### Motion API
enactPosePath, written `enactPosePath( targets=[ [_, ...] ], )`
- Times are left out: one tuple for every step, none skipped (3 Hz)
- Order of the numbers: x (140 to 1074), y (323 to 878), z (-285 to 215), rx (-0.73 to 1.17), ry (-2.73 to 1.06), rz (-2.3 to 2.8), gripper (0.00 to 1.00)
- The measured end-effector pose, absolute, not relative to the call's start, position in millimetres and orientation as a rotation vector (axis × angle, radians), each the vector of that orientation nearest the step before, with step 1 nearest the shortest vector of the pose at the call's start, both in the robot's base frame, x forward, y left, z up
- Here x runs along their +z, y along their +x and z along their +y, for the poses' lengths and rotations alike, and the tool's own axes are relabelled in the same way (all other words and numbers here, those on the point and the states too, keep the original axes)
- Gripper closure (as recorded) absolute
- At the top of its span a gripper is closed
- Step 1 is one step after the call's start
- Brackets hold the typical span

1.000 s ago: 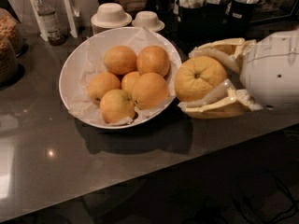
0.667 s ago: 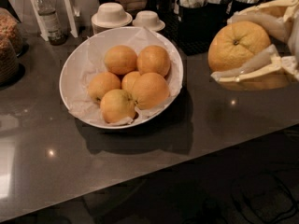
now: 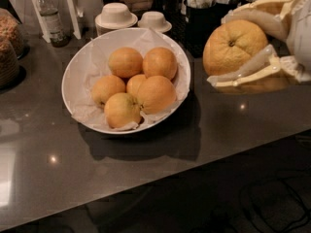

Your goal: Pick orange from white bowl

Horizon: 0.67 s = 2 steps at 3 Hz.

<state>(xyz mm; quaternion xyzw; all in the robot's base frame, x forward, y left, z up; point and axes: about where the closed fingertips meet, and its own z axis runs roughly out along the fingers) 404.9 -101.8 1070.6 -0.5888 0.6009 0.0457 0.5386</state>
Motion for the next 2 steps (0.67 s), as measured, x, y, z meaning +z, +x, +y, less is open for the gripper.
enactPosePath(
  targets=[
    [1067.6, 398.9, -62.6, 0.218, -1.483, 1.346, 1.00],
    [1070.7, 396.4, -60.5, 0.210, -1.488, 1.342, 1.00]
  ],
)
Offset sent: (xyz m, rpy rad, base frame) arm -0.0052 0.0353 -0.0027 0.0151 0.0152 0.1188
